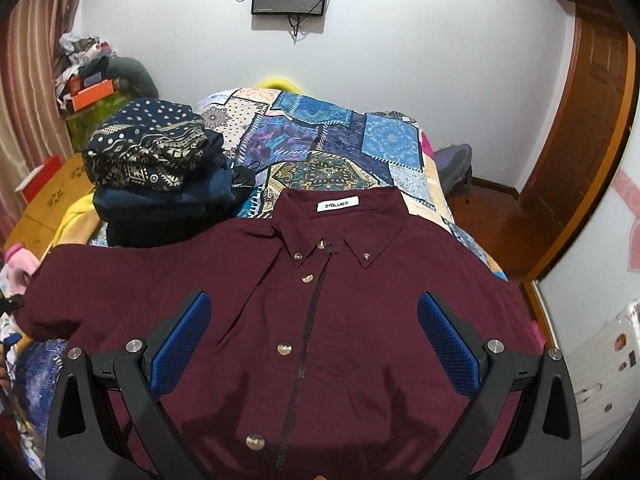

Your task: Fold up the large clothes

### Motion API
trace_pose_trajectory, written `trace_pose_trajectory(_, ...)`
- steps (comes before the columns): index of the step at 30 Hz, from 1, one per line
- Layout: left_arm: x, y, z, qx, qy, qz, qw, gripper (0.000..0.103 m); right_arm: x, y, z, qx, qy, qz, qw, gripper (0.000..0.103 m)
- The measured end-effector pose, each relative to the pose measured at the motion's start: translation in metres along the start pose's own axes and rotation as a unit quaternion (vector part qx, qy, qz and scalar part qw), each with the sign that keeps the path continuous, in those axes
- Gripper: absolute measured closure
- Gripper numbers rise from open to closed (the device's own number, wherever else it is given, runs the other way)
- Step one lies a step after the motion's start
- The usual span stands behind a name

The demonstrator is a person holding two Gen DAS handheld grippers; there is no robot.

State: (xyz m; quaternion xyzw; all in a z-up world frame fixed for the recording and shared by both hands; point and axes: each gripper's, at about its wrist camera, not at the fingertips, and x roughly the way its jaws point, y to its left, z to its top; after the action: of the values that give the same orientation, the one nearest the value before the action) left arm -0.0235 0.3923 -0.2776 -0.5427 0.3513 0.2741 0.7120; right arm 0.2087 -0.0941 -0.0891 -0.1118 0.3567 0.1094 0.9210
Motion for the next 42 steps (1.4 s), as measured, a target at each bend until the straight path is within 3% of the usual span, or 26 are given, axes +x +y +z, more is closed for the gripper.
trace_pose_trajectory(6,0.024,0.016,0.012,-0.029,0.015,-0.017,0.9993,0.025,0.012,0.001,0.003,0.018,0.023,0.025,0.999,0.001)
trace_pose_trajectory(8,0.029,0.018,0.016,-0.04,0.014,-0.016,0.999,0.03,0.014,0.0,0.002,0.025,0.03,0.03,0.999,0.001)
trace_pose_trajectory(12,0.027,0.012,0.015,-0.029,0.003,-0.015,0.9995,0.05,0.017,-0.004,0.0,0.036,0.039,0.035,0.998,0.001)
trace_pose_trajectory(14,0.024,0.001,0.014,-0.007,-0.008,0.007,0.9999,0.062,0.02,-0.007,-0.002,0.042,0.045,0.038,0.997,0.001)
trace_pose_trajectory(16,0.018,-0.009,0.013,0.021,-0.022,0.038,0.9988,0.082,0.022,-0.008,-0.003,0.045,0.051,0.044,0.997,0.001)
trace_pose_trajectory(19,0.005,-0.027,0.009,0.078,-0.049,0.076,0.9928,0.098,0.021,-0.01,-0.005,0.044,0.053,0.051,0.996,0.001)
trace_pose_trajectory(24,-0.031,-0.071,0.003,0.166,-0.123,0.108,0.9724,0.098,0.015,-0.014,-0.009,0.039,0.044,0.058,0.997,0.001)
trace_pose_trajectory(29,-0.055,-0.114,-0.003,0.201,-0.151,0.075,0.965,0.099,0.008,-0.022,-0.014,0.044,0.035,0.064,0.996,0.001)
trace_pose_trajectory(33,-0.07,-0.153,-0.021,0.233,-0.167,0.02,0.9577,0.099,0.005,-0.031,-0.016,0.053,0.028,0.067,0.996,0.001)
trace_pose_trajectory(37,-0.084,-0.198,-0.047,0.28,-0.177,-0.025,0.9433,0.1,0.001,-0.042,-0.02,0.067,0.023,0.068,0.995,0.001)
trace_pose_trajectory(42,-0.099,-0.259,-0.094,0.356,-0.176,-0.084,0.9137,0.1,-0.003,-0.055,-0.025,0.085,0.015,0.072,0.994,0.001)
